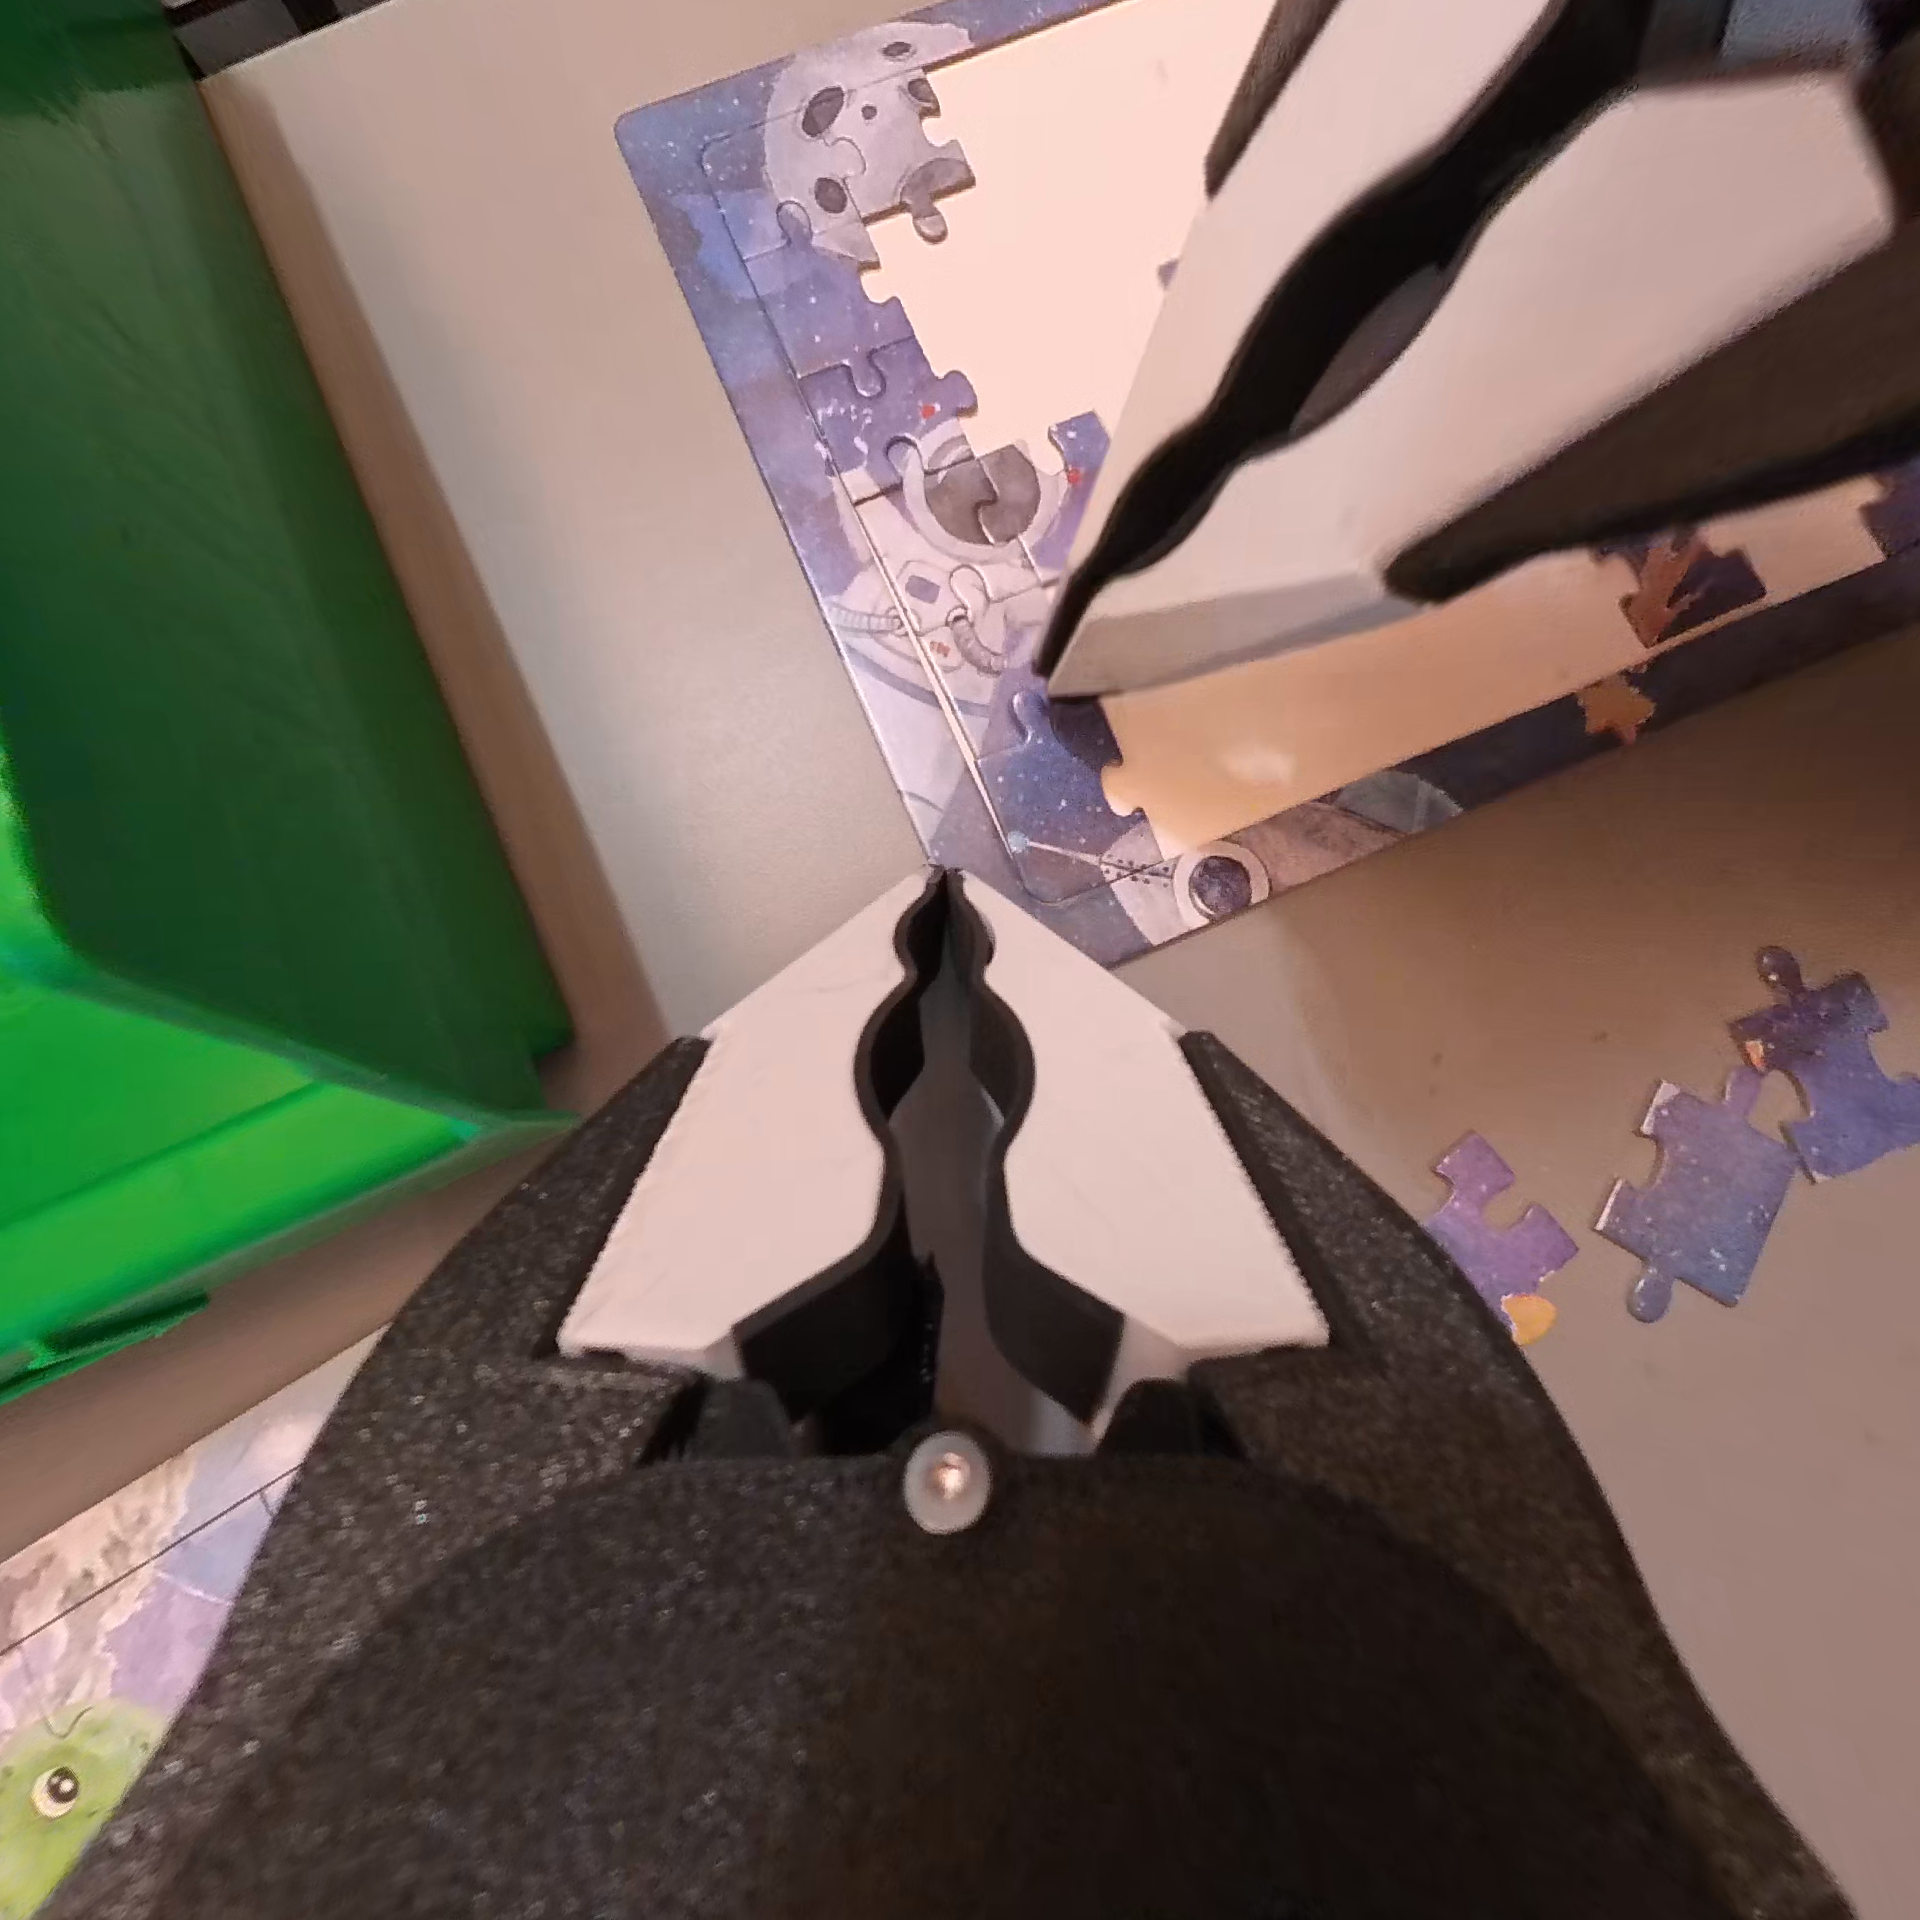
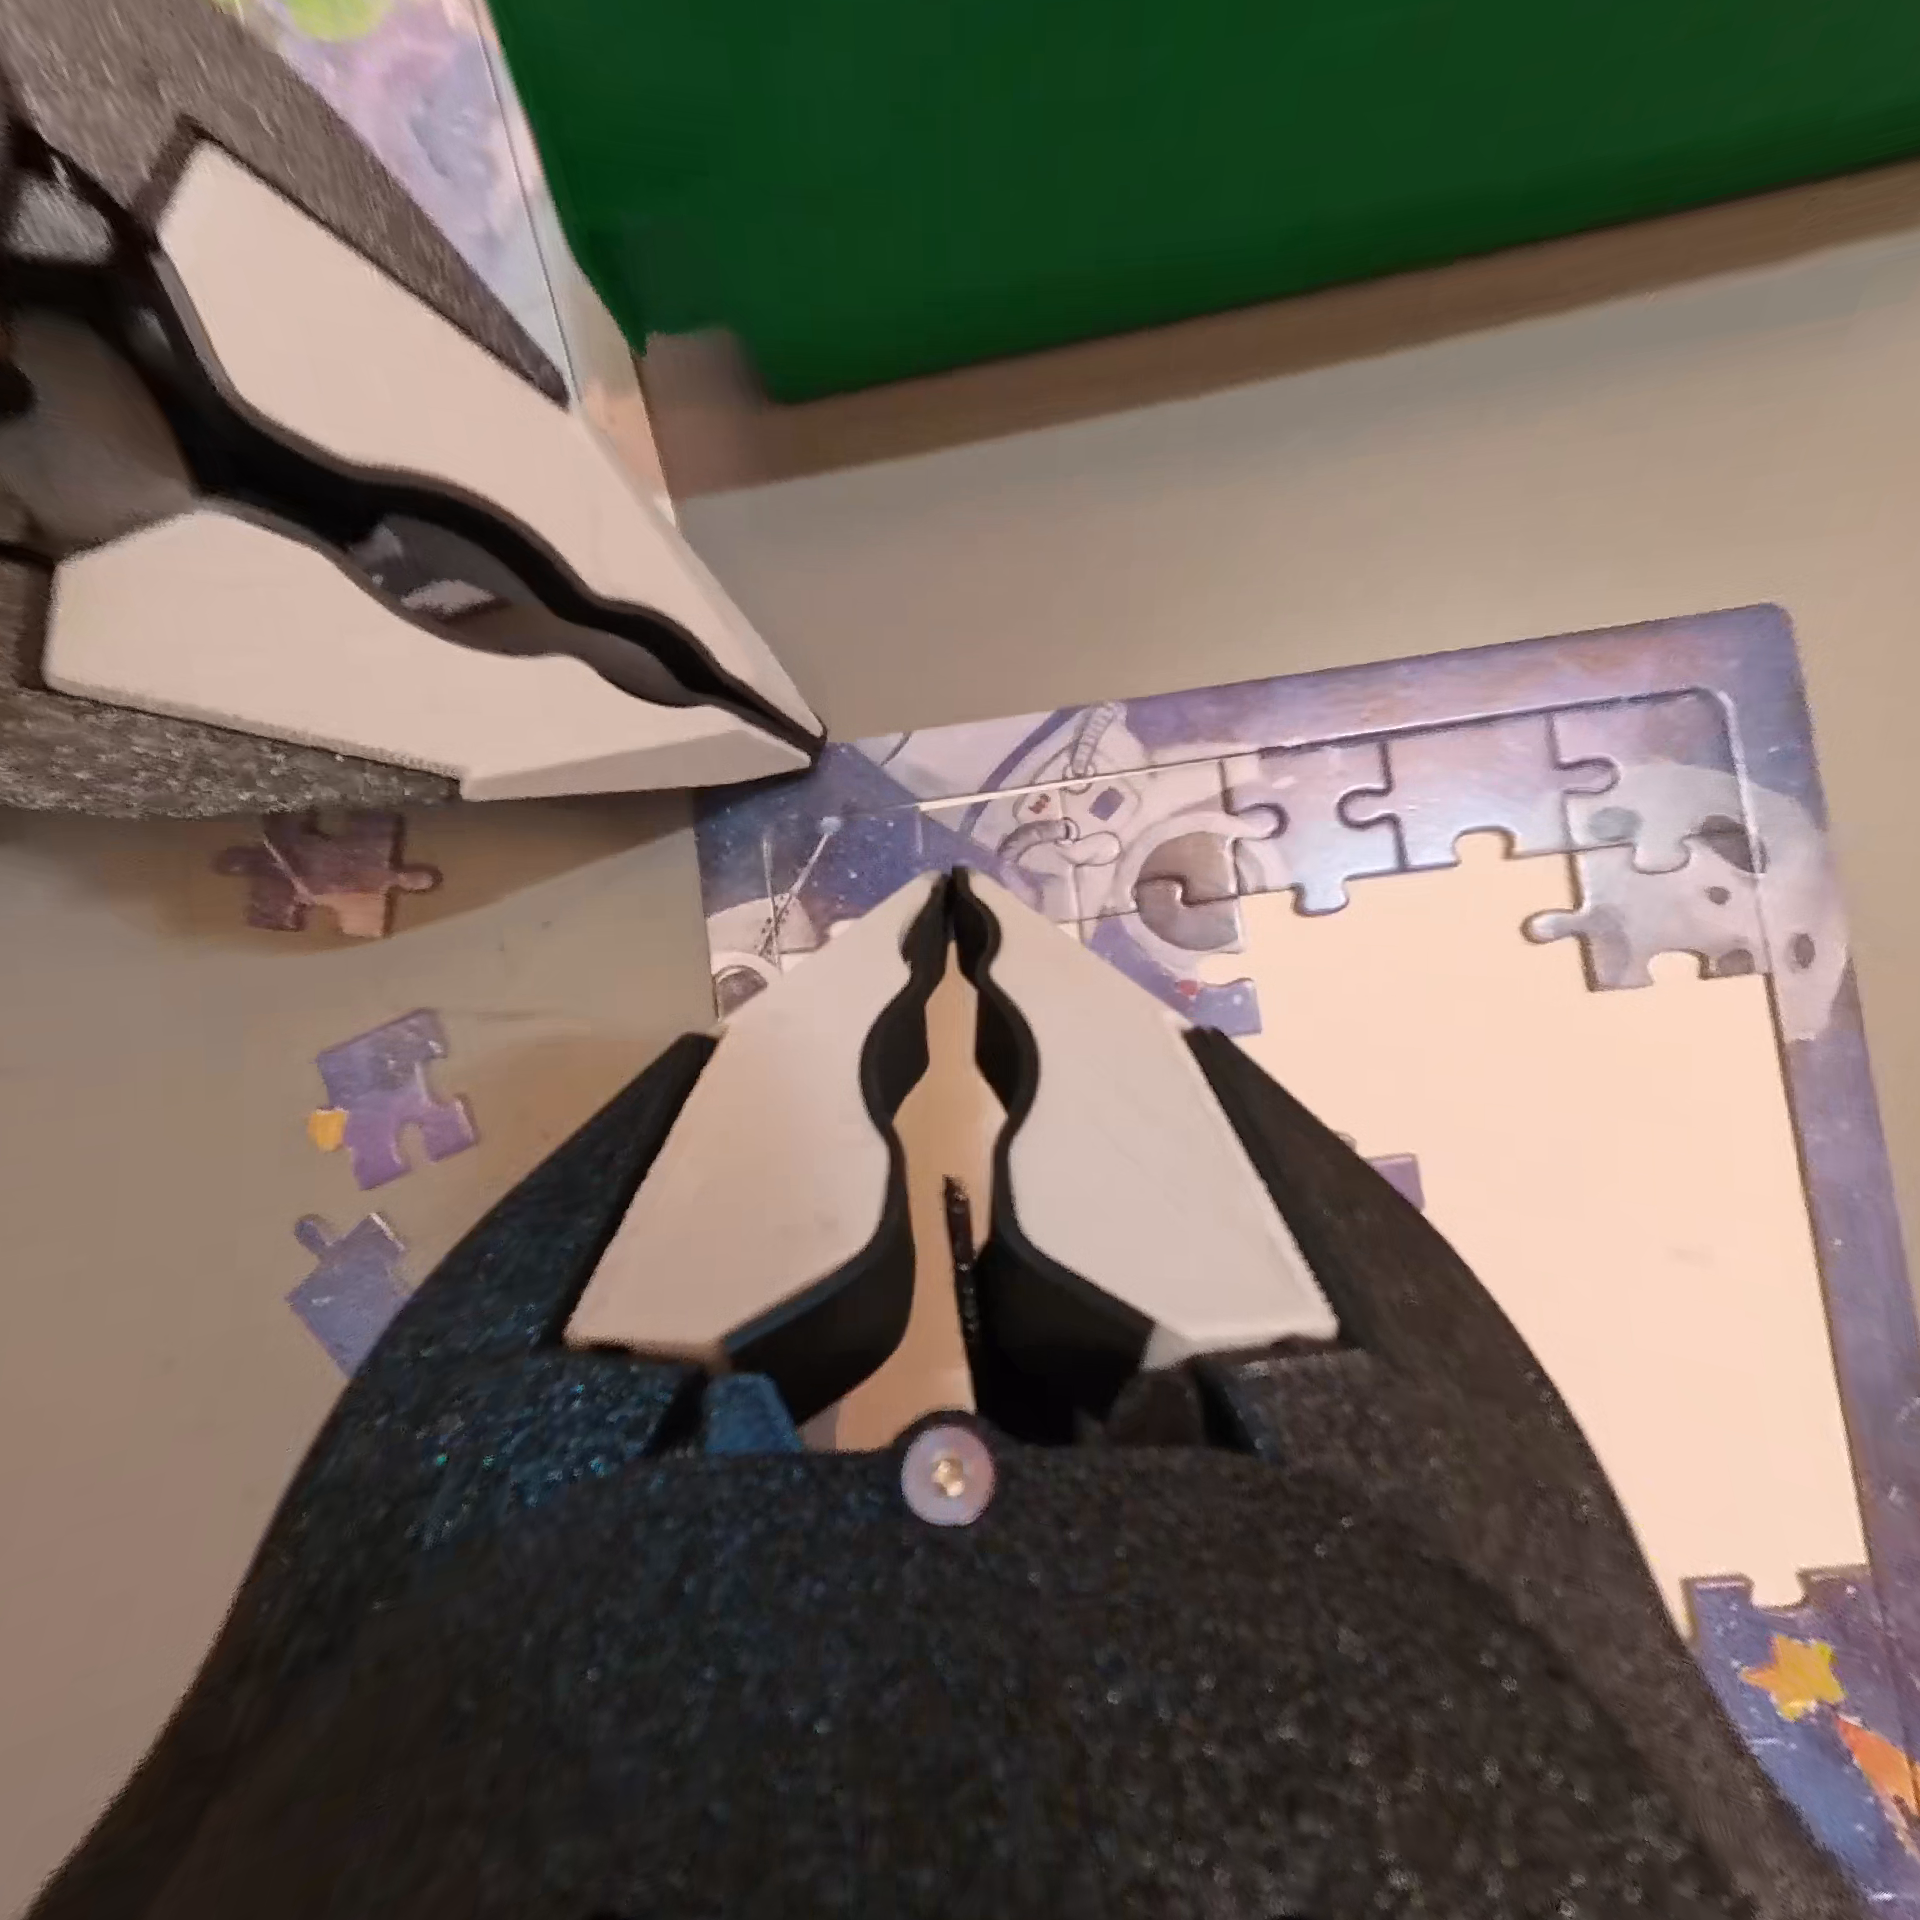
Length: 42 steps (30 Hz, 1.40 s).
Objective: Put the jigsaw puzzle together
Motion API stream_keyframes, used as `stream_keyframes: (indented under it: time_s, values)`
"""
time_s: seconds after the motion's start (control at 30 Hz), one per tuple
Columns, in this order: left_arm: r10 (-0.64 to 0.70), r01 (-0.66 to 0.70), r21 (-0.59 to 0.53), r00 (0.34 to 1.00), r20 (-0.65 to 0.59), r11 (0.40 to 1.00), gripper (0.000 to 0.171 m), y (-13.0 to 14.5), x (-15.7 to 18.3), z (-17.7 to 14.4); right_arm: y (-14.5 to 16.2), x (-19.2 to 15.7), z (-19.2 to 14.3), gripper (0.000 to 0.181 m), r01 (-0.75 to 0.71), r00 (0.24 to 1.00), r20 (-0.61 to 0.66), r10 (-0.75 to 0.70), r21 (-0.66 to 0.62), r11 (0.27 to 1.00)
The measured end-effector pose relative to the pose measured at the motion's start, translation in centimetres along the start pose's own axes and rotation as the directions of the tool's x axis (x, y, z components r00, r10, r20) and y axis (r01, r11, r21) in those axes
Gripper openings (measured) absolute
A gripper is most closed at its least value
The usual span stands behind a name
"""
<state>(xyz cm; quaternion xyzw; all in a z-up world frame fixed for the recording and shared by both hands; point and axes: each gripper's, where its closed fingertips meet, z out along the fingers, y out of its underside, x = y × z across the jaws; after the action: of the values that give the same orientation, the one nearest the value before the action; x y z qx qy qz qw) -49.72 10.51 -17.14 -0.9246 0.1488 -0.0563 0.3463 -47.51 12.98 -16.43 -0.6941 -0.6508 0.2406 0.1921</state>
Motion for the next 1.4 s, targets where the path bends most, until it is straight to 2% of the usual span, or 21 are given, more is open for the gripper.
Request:
stream_keyframes:
  time_s: [0.27,0.4,0.73,0.83,0.93,1.07,1.4]
  values:
    - [0.001,-0.001,-0.001,1.0,0.001,1.0,0.0,0.0,0.0,0.0,0.2,-0.3,0.5,0.0,0.016,0.999,-0.033,-0.017,-0.024,1.0]
    - [-0.004,0.004,0.001,1.0,0.0,1.0,0.0,0.0,0.0,0.0,-0.6,-0.4,0.1,0.0,0.02,0.998,-0.052,-0.019,0.017,1.0]
    - [-0.002,0.002,-0.003,1.0,0.002,1.0,0.0,0.0,0.0,0.0,-0.4,-0.7,1.1,0.0,0.016,0.999,-0.046,-0.018,-0.045,0.999]
    - [-0.007,0.007,0.0,1.0,0.001,1.0,0.0,0.1,0.0,0.0,-1.2,0.6,-0.1,0.0,-0.062,0.997,-0.049,0.064,0.043,0.997]
    - [-0.016,0.016,0.006,1.0,0.001,1.0,0.0,0.1,0.0,0.0,0.2,2.6,-1.2,0.0,-0.178,0.981,-0.068,0.18,0.029,0.984]
    - [-0.019,0.019,0.007,1.0,-0.009,1.0,0.0,0.1,0.0,0.0,2.4,1.8,-0.9,0.0,-0.179,0.983,-0.054,0.176,-0.051,0.983]
    - [-0.011,0.011,0.005,1.0,0.003,1.0,0.0,0.1,0.0,0.0,1.5,1.1,-0.1,0.0,-0.145,0.988,-0.057,0.142,-0.046,0.988]
